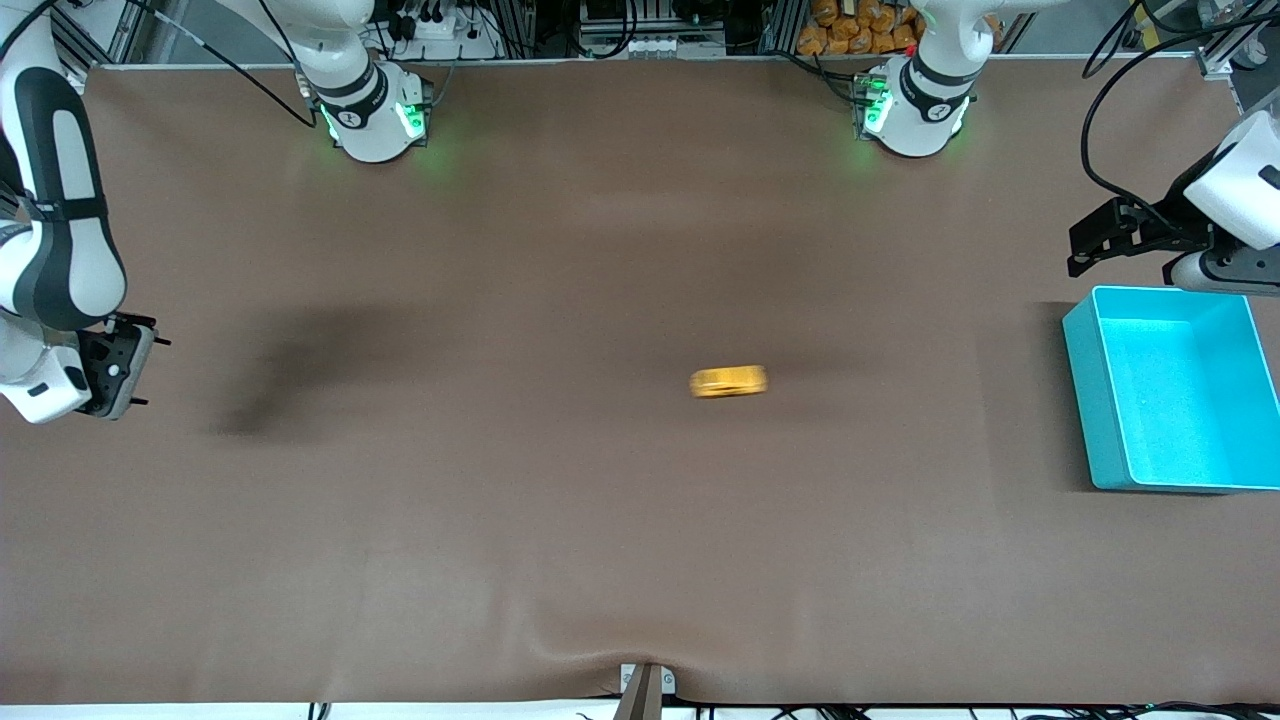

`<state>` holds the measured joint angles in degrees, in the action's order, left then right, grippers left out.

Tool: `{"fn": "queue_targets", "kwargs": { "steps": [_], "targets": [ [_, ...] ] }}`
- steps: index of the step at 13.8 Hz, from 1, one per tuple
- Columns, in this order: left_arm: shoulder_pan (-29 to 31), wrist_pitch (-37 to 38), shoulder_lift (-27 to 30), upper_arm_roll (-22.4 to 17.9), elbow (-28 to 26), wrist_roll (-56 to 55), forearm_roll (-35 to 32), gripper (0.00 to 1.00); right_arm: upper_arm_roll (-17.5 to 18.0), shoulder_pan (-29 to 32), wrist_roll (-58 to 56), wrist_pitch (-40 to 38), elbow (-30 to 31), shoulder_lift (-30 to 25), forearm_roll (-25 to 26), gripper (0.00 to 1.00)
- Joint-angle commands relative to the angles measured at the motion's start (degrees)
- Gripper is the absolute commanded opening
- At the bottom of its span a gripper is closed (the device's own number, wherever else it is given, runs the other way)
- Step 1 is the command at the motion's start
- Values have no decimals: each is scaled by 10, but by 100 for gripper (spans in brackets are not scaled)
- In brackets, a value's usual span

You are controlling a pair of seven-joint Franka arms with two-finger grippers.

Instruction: Wind and store yellow beetle car

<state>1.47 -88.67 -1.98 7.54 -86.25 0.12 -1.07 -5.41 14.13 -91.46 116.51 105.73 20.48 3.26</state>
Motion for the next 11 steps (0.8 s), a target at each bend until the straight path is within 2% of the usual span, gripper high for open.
{"fn": "queue_targets", "kwargs": {
  "steps": [1, 7, 11],
  "targets": [
    [-6, 4, 0, 12, 5, -8, -56, 100, 8, 16, -11, -20, 3, -17, -11, 100],
    [-2, 3, -3, 20, 6, -6, -44, 100, 8, 18, 0, -29, -17, -36, -19, 100],
    [-26, 0, -25, 23, 6, -10, -61, 100, 10, 13, 11, -101, -103, -30, -20, 100]
  ]
}}
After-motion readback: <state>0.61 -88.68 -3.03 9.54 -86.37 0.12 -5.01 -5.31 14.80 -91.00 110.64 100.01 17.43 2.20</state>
